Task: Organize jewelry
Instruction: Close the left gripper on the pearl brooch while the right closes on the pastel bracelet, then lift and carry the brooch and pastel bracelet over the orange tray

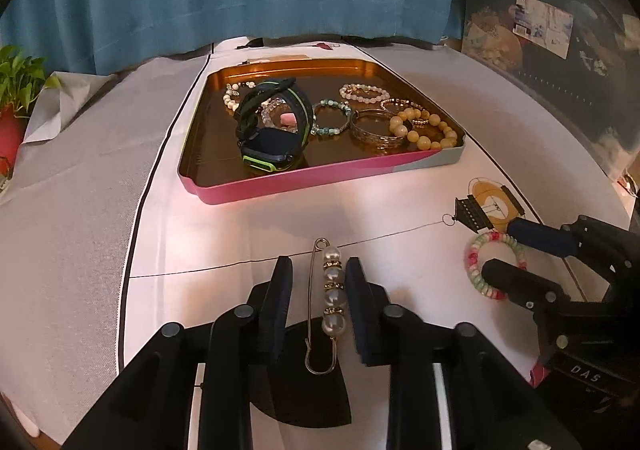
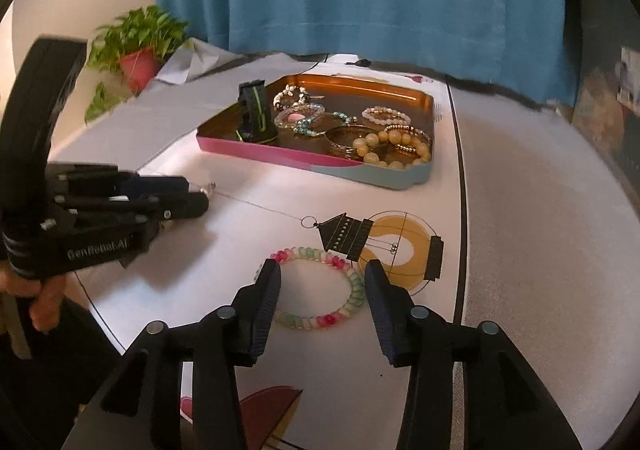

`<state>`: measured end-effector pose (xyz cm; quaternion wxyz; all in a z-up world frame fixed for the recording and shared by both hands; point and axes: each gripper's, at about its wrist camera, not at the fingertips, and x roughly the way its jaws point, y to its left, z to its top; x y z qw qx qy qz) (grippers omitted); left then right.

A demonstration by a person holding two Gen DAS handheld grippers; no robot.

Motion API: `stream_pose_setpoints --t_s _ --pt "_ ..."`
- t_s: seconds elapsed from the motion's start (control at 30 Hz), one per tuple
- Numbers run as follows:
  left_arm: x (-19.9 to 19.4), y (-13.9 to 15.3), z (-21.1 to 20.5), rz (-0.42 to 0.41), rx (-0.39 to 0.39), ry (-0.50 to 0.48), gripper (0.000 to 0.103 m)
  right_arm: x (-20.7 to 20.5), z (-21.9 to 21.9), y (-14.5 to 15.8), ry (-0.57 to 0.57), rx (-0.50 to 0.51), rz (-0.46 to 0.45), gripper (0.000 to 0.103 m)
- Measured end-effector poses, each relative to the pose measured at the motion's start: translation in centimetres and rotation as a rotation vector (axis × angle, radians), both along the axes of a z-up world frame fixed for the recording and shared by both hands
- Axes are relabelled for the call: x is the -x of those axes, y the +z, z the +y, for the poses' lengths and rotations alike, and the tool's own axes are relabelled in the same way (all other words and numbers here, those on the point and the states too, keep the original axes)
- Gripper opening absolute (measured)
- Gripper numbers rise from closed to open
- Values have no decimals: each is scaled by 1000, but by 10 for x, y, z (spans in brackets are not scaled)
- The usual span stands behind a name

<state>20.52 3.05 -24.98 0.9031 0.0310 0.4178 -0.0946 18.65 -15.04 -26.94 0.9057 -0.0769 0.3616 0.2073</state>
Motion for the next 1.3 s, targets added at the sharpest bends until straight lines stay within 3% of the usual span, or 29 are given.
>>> stream_pose_setpoints --t_s 0.13,0.3,0.4,0.47,0.5,0.57,0.63,0.83,0.9,1.1,1.3 --pt "0 1 1 13 0 -9 22 -3 -9 2 -19 -56 26 45" --pt "7 1 2 19 2 2 29 -3 -11 2 -19 -58 30 45" --pt "12 0 1 8 -15 -10 23 1 -1 0 1 32 -8 45" --pt "11 0 2 15 -21 -8 12 1 0 0 1 40 -14 44" --pt "10 1 3 18 -18 -4 10 -1 -2 0 -5 30 -9 41" --pt "8 0 8 26 15 11 9 -3 -4 1 -29 44 -21 14" --pt "9 1 11 39 46 20 9 -5 -8 1 -52 37 -18 7" --pt "17 1 18 69 134 45 9 2 -7 0 -48 44 -48 6" --pt "21 0 19 64 142 47 9 8 -9 0 -58 1 -47 6" --pt "18 2 15 85 116 45 9 28 -7 -1 -94 3 -73 6" --pt "24 3 1 96 29 83 9 40 -13 -1 -87 -35 -55 6"
